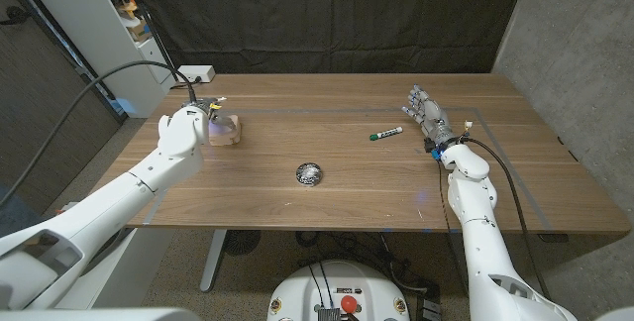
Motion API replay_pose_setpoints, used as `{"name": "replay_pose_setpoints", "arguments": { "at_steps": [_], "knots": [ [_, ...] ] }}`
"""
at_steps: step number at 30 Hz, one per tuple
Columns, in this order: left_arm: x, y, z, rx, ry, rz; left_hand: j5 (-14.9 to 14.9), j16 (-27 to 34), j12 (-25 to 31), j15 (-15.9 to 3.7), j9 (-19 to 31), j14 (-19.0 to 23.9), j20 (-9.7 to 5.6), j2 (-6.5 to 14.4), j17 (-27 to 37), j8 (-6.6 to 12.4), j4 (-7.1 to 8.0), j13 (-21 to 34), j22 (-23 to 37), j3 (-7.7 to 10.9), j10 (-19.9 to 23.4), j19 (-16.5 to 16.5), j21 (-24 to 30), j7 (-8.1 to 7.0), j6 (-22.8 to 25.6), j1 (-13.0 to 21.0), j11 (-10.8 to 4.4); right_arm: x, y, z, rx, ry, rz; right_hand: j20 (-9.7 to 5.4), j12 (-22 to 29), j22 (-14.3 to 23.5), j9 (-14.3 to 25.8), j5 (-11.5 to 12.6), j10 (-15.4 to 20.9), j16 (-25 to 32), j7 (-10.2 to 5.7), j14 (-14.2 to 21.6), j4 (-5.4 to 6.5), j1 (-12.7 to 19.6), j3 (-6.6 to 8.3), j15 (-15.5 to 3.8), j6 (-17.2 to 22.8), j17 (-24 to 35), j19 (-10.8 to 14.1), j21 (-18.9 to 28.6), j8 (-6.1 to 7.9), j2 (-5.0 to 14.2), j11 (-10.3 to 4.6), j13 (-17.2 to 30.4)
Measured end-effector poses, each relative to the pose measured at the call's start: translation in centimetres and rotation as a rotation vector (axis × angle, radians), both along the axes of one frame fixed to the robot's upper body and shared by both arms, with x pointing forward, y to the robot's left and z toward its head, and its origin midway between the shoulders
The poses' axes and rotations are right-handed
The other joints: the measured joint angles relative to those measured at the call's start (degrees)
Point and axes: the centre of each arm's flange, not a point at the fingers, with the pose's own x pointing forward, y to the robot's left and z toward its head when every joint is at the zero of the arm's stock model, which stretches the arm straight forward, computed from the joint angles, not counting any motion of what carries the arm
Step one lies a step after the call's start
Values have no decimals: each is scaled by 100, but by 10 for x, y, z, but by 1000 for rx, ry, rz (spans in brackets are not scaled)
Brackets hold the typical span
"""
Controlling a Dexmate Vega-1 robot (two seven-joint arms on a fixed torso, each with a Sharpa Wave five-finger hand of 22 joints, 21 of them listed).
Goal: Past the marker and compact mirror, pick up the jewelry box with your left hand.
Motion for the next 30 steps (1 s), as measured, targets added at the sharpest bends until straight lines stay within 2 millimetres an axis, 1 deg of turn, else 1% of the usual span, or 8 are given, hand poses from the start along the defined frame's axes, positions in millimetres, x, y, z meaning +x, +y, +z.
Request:
{"name": "replay_pose_setpoints", "arguments": {
  "at_steps": [11,12,14,30],
  "knots": [
    [4,-3,-1,5,11,-1,0,0,0,29,0,-29,0,0,23,0,23,0,0,-23,-20,0,0,23,-22,0,19,2,-1,0,2,3,-1,0,0,0,0,0,0,0,0,21,0,0,0,21,0,0,0,0,0,0,0,0],
    [8,-5,-1,3,16,-1,0,0,0,29,0,-29,0,0,28,0,23,0,0,-23,-30,0,0,50,-49,0,29,2,-1,-1,3,3,0,0,0,0,0,0,0,0,0,21,0,0,0,21,0,0,0,0,0,0,0,0],
    [9,-6,-2,2,19,-2,0,0,0,29,0,-29,7,0,28,0,0,0,0,-47,-50,-7,0,52,-51,0,49,2,-2,-1,3,4,0,0,0,0,0,0,0,0,0,21,1,0,0,21,0,0,0,0,0,0,0,0],
    [17,-9,-9,-34,6,-19,0,0,1,54,0,-54,23,0,28,0,24,0,28,-71,-60,-23,-22,52,-94,0,39,3,-3,-2,5,6,-5,0,0,0,0,0,0,0,0,21,1,0,-1,21,0,0,0,0,0,0,0,0]
  ]
}}
